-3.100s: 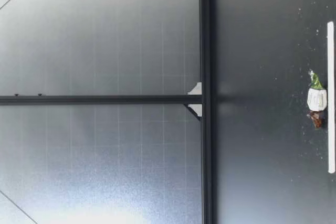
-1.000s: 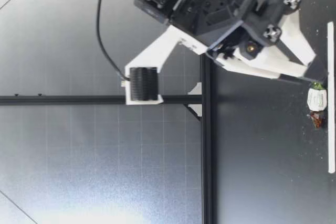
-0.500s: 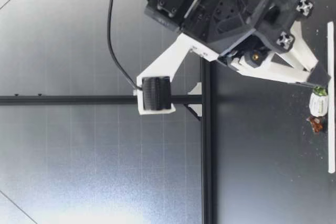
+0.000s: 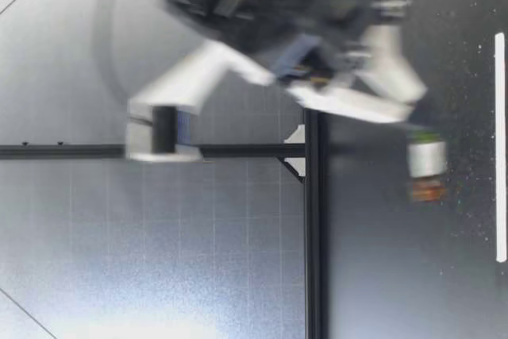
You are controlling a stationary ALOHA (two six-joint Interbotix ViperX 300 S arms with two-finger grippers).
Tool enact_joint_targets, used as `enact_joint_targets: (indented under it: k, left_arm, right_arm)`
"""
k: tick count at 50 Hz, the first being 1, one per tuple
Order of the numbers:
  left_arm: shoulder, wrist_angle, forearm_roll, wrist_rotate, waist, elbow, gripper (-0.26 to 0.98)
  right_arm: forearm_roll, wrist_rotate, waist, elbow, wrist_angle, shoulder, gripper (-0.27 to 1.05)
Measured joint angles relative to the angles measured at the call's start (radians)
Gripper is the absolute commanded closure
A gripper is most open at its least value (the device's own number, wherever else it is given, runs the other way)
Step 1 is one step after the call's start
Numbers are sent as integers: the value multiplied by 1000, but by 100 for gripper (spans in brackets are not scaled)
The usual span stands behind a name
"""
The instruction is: Pick up the candy and unwrap it.
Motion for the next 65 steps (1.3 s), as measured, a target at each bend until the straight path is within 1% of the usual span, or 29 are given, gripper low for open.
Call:
enact_joint_targets:
  k: [4, 9, 15, 20, 26, 33, 38, 50, 65]
  left_arm:
    - [37, 0, 2, 9, 0, -2, 39]
    - [91, -15, 2, 31, -2, -9, 29]
    - [167, -77, 2, 58, 0, -15, 22]
    - [244, -167, 2, 87, 0, -31, 17]
    - [353, -242, 2, 117, 0, -71, 16]
    - [439, -258, 5, 120, 0, -121, 16]
    - [479, -259, 9, 120, 0, -150, 16]
    - [525, -265, 11, 120, -6, -193, 17]
    - [555, -273, 11, 118, -15, -224, 17]
  right_arm:
    - [0, -2, 0, 3, 11, -58, 95]
    - [2, 0, 9, 5, 15, -132, 95]
    - [26, 11, 32, 5, 18, -192, 95]
    - [57, 38, 38, 5, 17, -218, 95]
    - [71, 77, 38, 5, 9, -249, 95]
    - [71, 103, 41, 9, -8, -279, 95]
    - [71, 109, 41, 14, -31, -285, 95]
    - [72, 107, 43, 15, -72, -284, 95]
    - [72, 107, 43, 15, -81, -275, 95]
